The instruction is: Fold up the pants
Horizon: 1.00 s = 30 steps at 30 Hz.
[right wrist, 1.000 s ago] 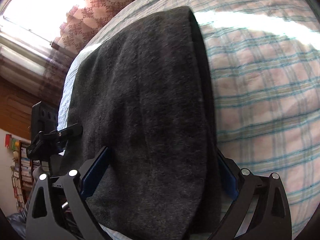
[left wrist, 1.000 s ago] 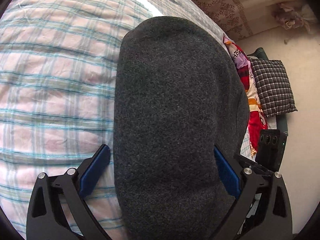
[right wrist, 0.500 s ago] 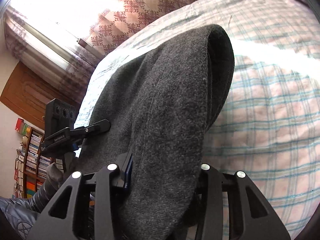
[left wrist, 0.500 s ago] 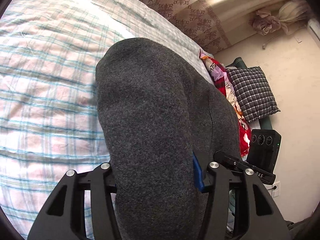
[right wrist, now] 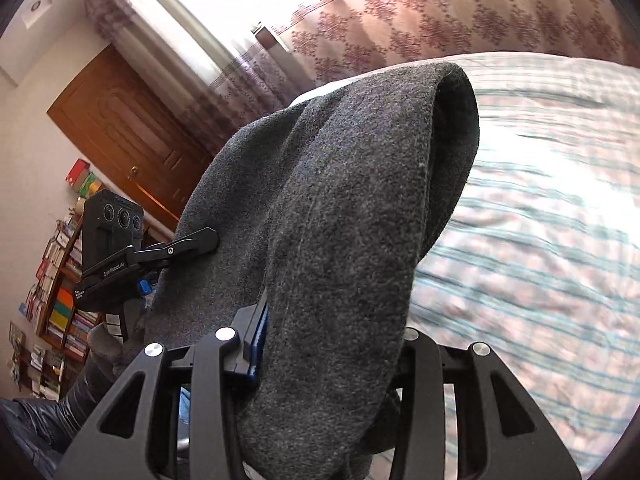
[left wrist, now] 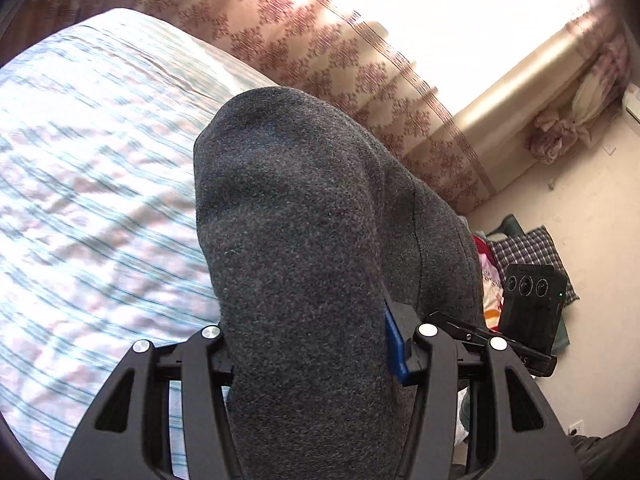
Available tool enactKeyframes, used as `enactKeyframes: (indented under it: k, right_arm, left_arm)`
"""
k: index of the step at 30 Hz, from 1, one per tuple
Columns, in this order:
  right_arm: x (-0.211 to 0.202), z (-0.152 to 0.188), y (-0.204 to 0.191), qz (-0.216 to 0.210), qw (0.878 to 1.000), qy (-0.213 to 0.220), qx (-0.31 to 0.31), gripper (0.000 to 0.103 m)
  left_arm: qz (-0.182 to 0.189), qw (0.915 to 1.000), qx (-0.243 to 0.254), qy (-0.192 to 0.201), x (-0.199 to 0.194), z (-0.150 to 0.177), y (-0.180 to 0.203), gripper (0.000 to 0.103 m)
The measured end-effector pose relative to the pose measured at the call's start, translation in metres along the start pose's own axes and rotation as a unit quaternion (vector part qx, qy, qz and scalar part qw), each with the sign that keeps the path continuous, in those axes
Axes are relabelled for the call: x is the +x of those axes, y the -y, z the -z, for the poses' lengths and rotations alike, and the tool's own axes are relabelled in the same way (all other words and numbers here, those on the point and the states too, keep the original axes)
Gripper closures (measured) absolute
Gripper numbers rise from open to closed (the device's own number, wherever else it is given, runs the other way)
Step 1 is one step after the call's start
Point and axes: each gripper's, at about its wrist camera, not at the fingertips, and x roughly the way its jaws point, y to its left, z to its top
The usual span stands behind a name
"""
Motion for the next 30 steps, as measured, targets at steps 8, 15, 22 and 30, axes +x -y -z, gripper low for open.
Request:
enactKeyframes:
  k: [8, 15, 22, 30]
  right_arm:
    - [0.146, -0.058, -0.082, -0.048, 0.995, -0.056, -0.065, 0.064]
    - [0.247, -0.078, -0.105, -0.044, 0.99, -0.096, -0.09, 0.064]
    - [0.279, -0.063, -0.103, 0.016, 0.988, -0.111, -0.105, 0.036]
    - [0.202, -0.04, -0.122, 0.158, 0.966, -0.009, -0.207, 0.012]
  left_arm:
    - [-0.071, 0.9927, -0.068, 0.07, -0.073, -0.034, -0.109, 0.05]
    - [-0.114, 0.9836, -0.113, 0.082, -0.084, -0.048, -0.185, 0.05]
    - [-0.159, 0.9757, -0.137, 0.063, -0.073, -0.031, -0.221, 0.034]
    - [-0.396, 0.9131, -0.019, 0.096, -0.104, -0.025, -0.154, 0.002]
